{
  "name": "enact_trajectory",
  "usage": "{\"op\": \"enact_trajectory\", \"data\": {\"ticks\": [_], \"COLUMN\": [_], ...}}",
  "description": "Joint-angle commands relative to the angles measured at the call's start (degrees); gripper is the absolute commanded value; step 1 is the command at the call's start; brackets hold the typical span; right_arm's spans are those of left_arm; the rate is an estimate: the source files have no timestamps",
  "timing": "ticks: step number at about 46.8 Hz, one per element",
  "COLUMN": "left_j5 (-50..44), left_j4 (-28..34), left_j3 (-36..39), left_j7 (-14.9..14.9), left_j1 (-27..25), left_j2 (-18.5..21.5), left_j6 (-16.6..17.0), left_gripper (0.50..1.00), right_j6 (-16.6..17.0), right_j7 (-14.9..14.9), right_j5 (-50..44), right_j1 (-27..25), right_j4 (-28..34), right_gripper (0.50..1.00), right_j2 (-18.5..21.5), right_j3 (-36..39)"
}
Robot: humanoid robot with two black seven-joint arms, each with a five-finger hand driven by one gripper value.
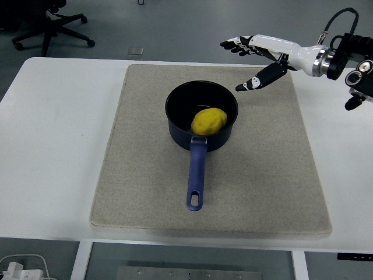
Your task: Put the potato in the blue pot
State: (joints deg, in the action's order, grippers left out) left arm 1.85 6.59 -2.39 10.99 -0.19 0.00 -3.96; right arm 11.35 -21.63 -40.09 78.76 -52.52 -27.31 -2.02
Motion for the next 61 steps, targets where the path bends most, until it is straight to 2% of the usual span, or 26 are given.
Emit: {"op": "enact_trajectory", "data": {"ticks": [1,11,22,27,32,35,51,61], "left_j5": [0.0,0.0,0.0,0.0,0.0,0.0,0.0,0.0], "left_j4": [0.0,0.0,0.0,0.0,0.0,0.0,0.0,0.0], "left_j3": [0.0,0.0,-0.1,0.0,-0.1,0.0,0.0,-0.1], "left_j7": [0.0,0.0,0.0,0.0,0.0,0.0,0.0,0.0], "left_j1": [0.0,0.0,0.0,0.0,0.0,0.0,0.0,0.0], "left_j2": [0.0,0.0,0.0,0.0,0.0,0.0,0.0,0.0], "left_j6": [0.0,0.0,0.0,0.0,0.0,0.0,0.0,0.0], "left_gripper": [0.994,0.994,0.994,0.994,0.994,0.994,0.994,0.994], "right_j6": [0.3,-0.2,-1.3,-3.9,-9.4,-11.4,-11.4,-11.5], "right_j7": [0.0,0.1,0.1,0.0,0.0,0.0,0.0,-0.4], "right_j5": [4.1,15.5,31.8,37.9,45.9,49.0,50.4,50.4], "right_j1": [-0.1,-1.3,-7.5,-10.7,-14.5,-17.3,-25.9,-28.4], "right_j4": [0.1,0.1,0.1,1.4,4.0,4.8,5.5,5.4], "right_gripper": [0.934,0.934,0.934,0.936,0.934,0.934,0.936,0.936], "right_j2": [-1.5,-5.3,-7.7,-7.7,-6.6,-5.7,-1.9,1.8], "right_j3": [1.8,2.1,2.2,2.5,5.6,7.8,20.1,21.9]}}
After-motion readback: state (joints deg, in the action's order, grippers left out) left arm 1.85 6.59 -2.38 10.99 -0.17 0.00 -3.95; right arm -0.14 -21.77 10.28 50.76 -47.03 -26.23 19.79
